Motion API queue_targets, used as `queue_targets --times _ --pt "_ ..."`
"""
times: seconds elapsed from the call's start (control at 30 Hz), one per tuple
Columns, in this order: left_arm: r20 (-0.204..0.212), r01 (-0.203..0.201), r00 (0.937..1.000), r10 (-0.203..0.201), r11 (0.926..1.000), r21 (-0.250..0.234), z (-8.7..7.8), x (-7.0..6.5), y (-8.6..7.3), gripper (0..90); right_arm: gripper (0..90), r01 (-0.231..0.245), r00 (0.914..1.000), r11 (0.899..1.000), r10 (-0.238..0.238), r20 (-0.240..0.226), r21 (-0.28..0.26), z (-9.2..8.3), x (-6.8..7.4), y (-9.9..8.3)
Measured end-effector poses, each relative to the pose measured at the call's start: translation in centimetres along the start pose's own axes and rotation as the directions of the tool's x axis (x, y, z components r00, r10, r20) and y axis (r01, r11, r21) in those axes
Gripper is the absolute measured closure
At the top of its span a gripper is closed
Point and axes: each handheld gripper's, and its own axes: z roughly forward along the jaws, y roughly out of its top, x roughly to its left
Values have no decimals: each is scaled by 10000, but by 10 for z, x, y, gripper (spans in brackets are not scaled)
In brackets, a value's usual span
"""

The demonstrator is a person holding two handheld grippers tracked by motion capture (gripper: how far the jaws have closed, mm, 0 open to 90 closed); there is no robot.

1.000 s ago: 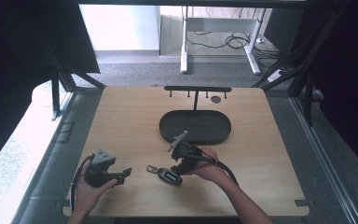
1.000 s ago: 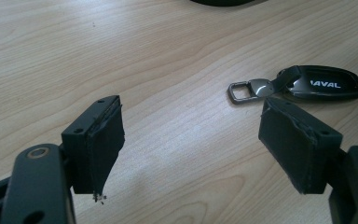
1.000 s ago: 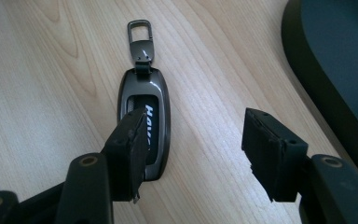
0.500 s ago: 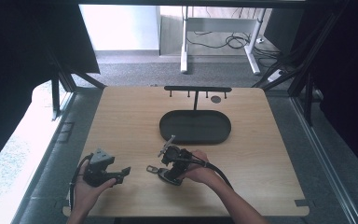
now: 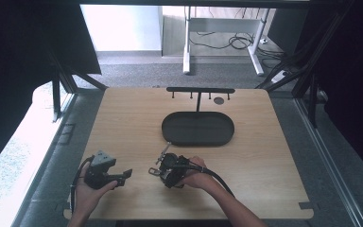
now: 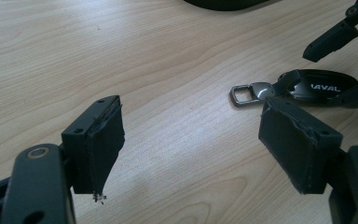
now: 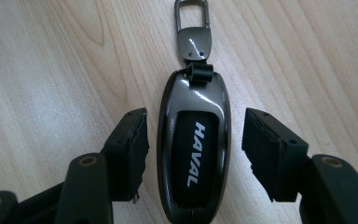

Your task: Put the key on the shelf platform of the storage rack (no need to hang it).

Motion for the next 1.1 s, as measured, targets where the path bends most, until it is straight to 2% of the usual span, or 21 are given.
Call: queue_targets --times 0.37,0.53,1.1 --pt "-13 11 10000 -11 10000 1 0 0 0 225 436 -72 10000 9997 71 45 221 9 -1 1" --pt "-18 12 10000 -12 10000 2 0 0 0 225 457 -223 9997 9996 224 -71 194 11 -2 0" --pt "-18 -26 10000 26 10000 1 0 -1 0 225 483 -98 9999 9994 102 -108 330 16 -3 0"
